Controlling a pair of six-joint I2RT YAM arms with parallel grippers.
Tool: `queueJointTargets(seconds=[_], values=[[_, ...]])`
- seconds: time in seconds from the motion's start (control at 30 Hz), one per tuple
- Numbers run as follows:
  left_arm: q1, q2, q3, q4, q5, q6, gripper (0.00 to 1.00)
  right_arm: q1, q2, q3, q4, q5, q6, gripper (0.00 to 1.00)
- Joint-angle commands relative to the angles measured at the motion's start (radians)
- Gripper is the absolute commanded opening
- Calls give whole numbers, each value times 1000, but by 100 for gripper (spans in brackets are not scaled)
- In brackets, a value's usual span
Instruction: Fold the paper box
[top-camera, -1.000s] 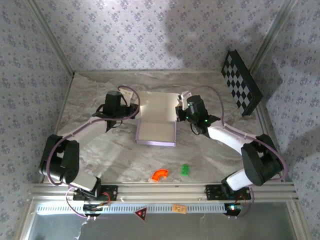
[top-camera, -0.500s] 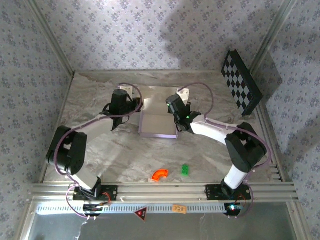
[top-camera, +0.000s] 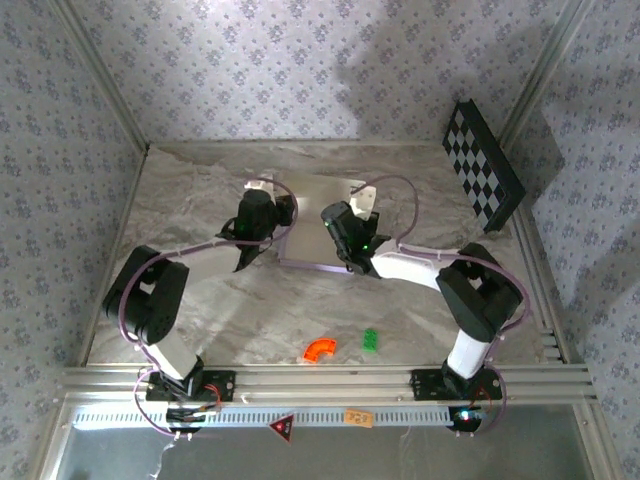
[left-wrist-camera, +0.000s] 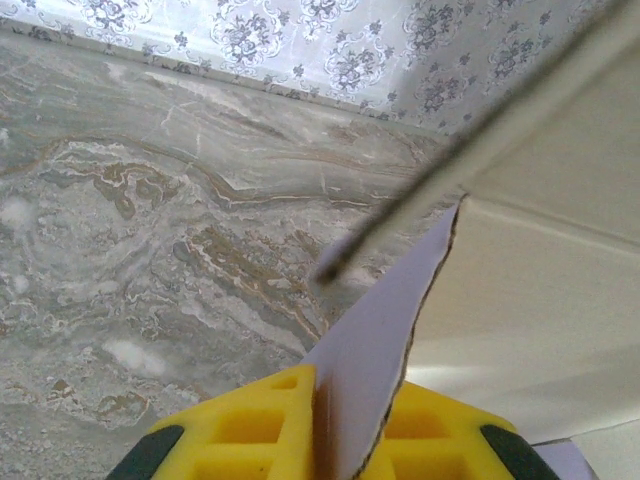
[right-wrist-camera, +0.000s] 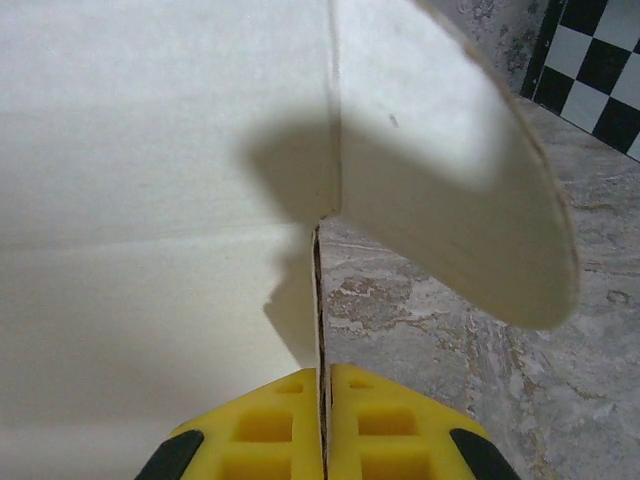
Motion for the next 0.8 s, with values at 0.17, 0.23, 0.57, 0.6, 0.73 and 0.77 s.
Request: queueJointTargets(seconds=[0.17,0.23,0.57,0.6,0.73,0.77], values=[[-48,15,-130,280,-7,12,18,60,25,-98,176,84,-31,0],[-51,9,-154,291,-2,16,19,70,25,-116,193,100,-31,0],[-58,-43,-284,310,3,-13,23,120,24,-197,243,151,-17,0],[-63,-49,-291,309,2,-12,23,126,22,-205,250,155,-17,0],[-75,-63,-325,314,-4,-17,24,142,27,-231,270,170,-20,0],[-77,-64,-330,314,-3,-17,24,144,27,-237,275,170,-20,0]])
